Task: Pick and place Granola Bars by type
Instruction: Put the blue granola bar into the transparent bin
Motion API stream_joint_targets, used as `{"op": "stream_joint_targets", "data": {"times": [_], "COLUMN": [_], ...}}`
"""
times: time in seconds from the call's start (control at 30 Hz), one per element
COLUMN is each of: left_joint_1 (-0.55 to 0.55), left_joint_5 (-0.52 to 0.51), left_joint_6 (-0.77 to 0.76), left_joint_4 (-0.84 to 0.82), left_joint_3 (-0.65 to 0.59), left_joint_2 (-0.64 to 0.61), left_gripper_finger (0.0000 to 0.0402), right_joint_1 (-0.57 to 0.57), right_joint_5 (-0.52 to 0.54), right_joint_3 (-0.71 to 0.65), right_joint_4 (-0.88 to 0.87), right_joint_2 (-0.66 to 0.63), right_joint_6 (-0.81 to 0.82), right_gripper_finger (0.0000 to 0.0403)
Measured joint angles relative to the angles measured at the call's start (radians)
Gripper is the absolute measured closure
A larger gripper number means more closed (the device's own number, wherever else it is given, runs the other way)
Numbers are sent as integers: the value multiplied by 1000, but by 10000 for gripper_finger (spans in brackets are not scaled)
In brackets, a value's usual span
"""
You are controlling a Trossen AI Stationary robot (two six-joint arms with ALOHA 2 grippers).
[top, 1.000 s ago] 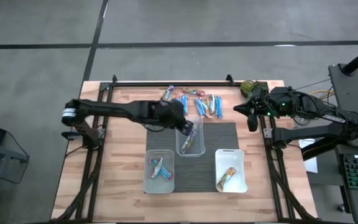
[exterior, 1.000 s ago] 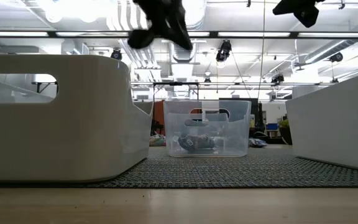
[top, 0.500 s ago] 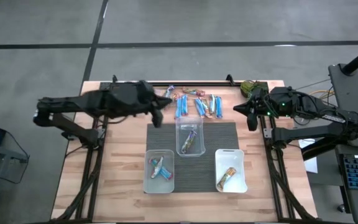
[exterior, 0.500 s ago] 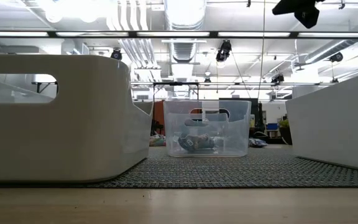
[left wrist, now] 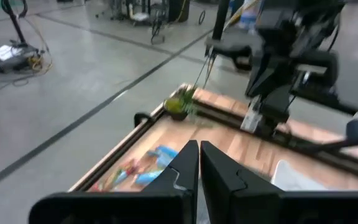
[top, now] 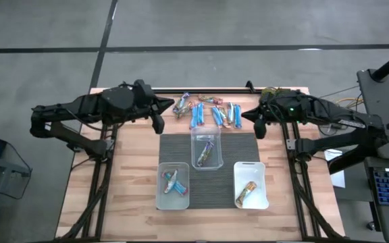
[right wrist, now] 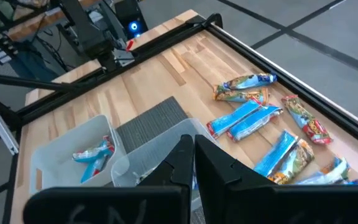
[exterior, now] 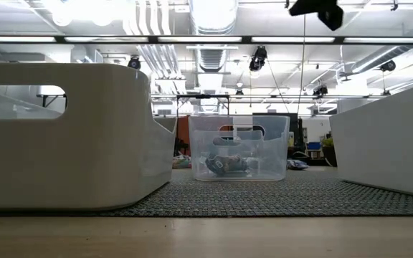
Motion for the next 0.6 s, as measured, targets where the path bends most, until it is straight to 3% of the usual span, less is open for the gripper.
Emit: {"op": "stream_joint_targets", "data": {"times": [0.37, 0.6], "left_joint_1": [4, 7], "left_joint_5": [5, 86], "left_joint_6": [70, 164], "left_joint_4": [-133, -130], "left_joint_3": [-2, -3], "left_joint_2": [-74, -164], "left_gripper_finger": [401, 401], "right_joint_1": [0, 0], "right_joint_5": [0, 0], "right_joint_3": [180, 236], "right_joint_4": [-29, -88], "right_joint_2": [127, 136], "right_joint_6": [-31, -52], "right_gripper_finger": [394, 394]}}
